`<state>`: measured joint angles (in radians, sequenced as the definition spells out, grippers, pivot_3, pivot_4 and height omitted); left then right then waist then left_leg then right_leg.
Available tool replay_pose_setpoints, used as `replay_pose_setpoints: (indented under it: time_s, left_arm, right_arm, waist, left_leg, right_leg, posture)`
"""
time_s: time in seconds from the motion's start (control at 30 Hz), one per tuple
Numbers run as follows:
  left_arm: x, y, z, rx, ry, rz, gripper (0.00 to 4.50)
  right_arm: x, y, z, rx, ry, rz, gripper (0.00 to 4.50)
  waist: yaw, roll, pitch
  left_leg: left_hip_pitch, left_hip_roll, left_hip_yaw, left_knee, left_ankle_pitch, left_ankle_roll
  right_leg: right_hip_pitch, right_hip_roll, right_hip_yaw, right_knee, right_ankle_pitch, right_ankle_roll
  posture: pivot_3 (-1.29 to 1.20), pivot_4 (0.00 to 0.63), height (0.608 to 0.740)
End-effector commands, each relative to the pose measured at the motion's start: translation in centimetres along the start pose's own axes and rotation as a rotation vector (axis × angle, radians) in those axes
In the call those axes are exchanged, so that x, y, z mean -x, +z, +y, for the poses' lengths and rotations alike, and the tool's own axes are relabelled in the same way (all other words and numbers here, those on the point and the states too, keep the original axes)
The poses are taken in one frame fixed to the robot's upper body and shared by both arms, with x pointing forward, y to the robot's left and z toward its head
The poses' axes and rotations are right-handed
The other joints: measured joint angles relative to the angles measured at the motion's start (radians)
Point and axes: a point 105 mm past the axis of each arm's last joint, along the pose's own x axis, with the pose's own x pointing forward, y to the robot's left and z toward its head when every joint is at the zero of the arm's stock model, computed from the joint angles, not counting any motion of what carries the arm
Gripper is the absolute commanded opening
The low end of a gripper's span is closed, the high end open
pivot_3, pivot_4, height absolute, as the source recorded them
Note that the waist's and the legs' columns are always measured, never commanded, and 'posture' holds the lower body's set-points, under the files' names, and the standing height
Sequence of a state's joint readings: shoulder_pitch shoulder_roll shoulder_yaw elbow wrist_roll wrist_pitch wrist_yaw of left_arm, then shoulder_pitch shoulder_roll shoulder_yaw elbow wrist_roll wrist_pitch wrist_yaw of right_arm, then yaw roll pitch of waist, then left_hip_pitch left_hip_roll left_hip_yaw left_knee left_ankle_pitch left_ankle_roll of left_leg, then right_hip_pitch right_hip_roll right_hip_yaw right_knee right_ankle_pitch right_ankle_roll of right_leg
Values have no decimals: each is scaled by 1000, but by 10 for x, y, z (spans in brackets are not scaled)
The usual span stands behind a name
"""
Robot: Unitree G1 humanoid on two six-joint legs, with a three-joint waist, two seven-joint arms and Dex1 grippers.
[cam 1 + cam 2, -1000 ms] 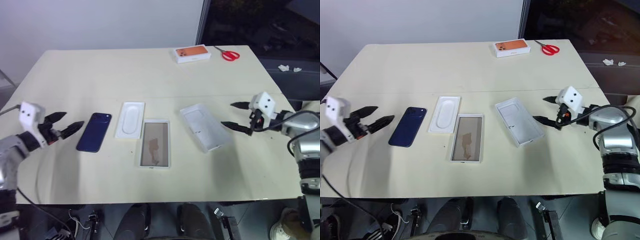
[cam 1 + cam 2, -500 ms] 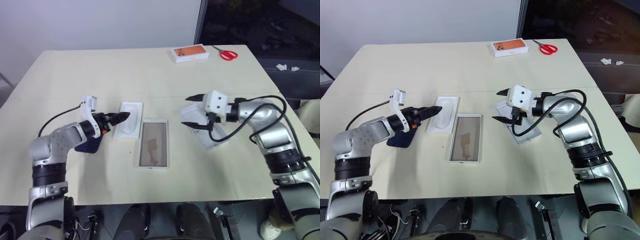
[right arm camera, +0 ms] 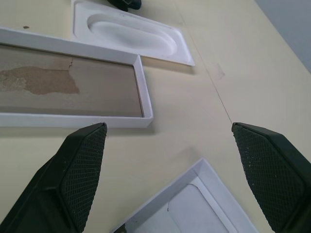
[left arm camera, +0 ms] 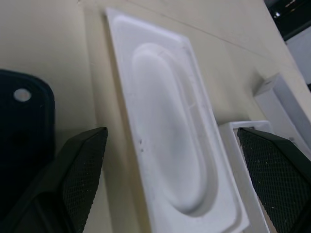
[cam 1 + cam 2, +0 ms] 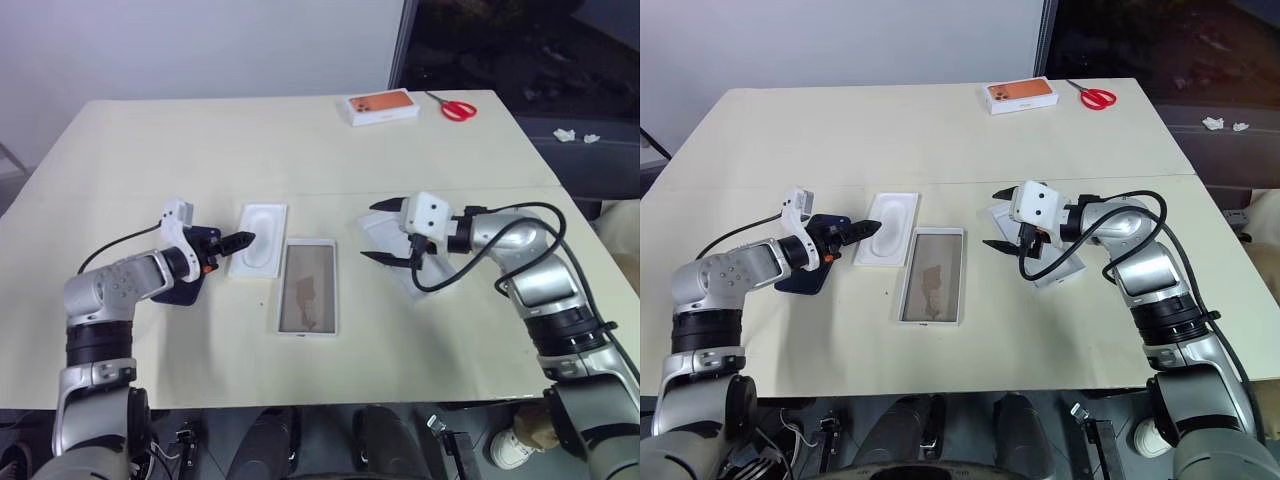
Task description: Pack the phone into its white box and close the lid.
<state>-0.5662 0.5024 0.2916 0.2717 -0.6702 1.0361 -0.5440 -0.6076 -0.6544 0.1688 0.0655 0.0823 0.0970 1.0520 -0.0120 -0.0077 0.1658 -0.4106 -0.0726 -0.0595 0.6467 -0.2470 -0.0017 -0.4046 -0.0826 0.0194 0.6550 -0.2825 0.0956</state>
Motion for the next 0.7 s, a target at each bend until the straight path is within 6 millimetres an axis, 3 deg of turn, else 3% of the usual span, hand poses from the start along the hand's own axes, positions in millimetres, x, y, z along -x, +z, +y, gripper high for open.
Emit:
replay_pose_setpoints:
  time_s: [0.03, 0.23, 0.4, 0.67, 0.7]
  left_arm:
    - [-2, 7, -3, 8, -1, -11, 4499]
    - [-17, 1, -15, 81, -51, 54, 4499]
    - [-24, -2, -8, 110, 7, 100, 4499]
    - [-32, -2, -14, 173, -13, 113, 4499]
    - [-33, -3, -14, 176, -17, 116, 4254]
  right_arm:
    - [4, 8, -10, 42, -42, -23, 4310]
    - [3, 10, -11, 53, -46, -30, 4310]
    - [3, 10, -12, 54, -55, -30, 4310]
    - [4, 11, -12, 54, -62, -29, 4310]
    - [4, 11, -12, 55, -63, -30, 4428]
  waist:
    - [-1, 0, 0]
    - [1, 0, 0]
    - [2, 0, 0]
    - [2, -1, 0]
    - [2, -1, 0]
  left_leg:
    - [0, 0, 0, 0, 0, 0]
    - [0, 0, 0, 0, 0, 0]
    - [0, 0, 0, 0, 0, -1]
    - [0, 0, 0, 1, 1, -1]
    - [0, 0, 0, 1, 1, -1]
  right_leg:
    - [0, 0, 0, 0, 0, 0]
    - [0, 0, 0, 0, 0, 0]
    - [1, 0, -1, 0, 0, 0]
    - [1, 0, -1, 0, 0, 0]
    - [1, 0, -1, 0, 0, 0]
  posture:
    - [0, 150, 740]
    - [0, 150, 740]
    - [0, 150, 740]
    - [0, 150, 740]
    - [0, 150, 740]
